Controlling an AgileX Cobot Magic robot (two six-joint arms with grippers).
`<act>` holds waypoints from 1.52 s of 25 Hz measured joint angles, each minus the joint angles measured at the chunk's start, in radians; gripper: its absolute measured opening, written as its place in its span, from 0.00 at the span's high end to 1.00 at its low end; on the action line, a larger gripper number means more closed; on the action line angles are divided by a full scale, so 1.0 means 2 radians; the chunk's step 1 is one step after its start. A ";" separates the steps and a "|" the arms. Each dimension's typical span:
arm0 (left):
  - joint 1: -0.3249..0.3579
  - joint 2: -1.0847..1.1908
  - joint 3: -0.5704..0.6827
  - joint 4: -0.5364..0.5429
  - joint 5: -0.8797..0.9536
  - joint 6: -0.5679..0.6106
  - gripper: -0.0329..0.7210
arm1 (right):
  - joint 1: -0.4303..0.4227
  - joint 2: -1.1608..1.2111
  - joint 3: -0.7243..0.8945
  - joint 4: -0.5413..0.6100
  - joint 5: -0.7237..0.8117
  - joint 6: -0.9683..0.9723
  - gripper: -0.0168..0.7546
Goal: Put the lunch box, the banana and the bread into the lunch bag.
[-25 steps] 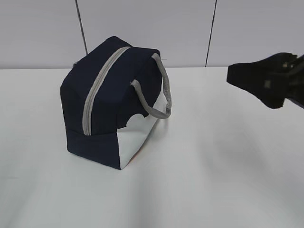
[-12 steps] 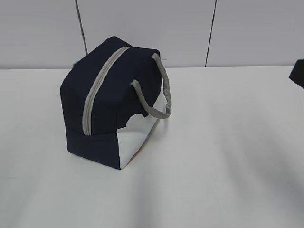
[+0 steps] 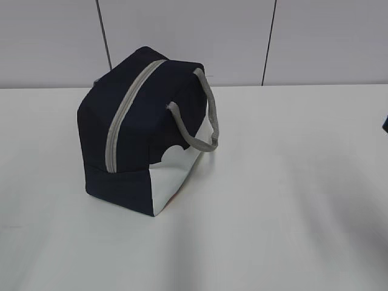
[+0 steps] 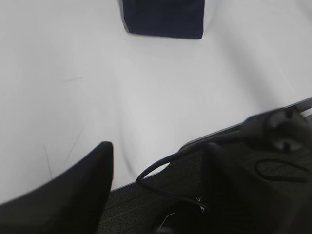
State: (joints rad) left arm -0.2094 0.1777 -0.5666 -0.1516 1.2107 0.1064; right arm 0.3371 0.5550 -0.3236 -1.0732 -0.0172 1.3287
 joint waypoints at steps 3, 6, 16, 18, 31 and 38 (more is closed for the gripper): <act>-0.001 0.000 0.000 0.000 0.000 0.000 0.43 | 0.000 0.000 -0.016 0.180 0.103 -0.178 0.40; -0.001 0.000 0.000 0.000 0.000 0.000 0.43 | 0.000 0.000 -0.057 0.345 0.238 -0.382 0.41; -0.001 0.000 0.000 0.000 0.000 0.000 0.48 | 0.000 -0.076 -0.156 0.566 0.571 -0.717 0.43; -0.001 0.000 0.000 0.000 0.000 0.000 0.49 | 0.000 -0.101 -0.156 0.569 0.595 -0.726 0.43; -0.001 0.000 0.000 0.000 0.000 0.000 0.57 | -0.042 -0.267 -0.109 0.520 0.622 -0.741 0.43; -0.001 0.000 0.000 0.000 0.000 0.000 0.63 | -0.089 -0.287 -0.092 0.533 0.587 -0.741 0.43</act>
State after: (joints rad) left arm -0.2105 0.1777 -0.5666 -0.1516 1.2107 0.1064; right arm 0.1581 -0.0182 -0.5069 -0.0082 1.1561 -0.1536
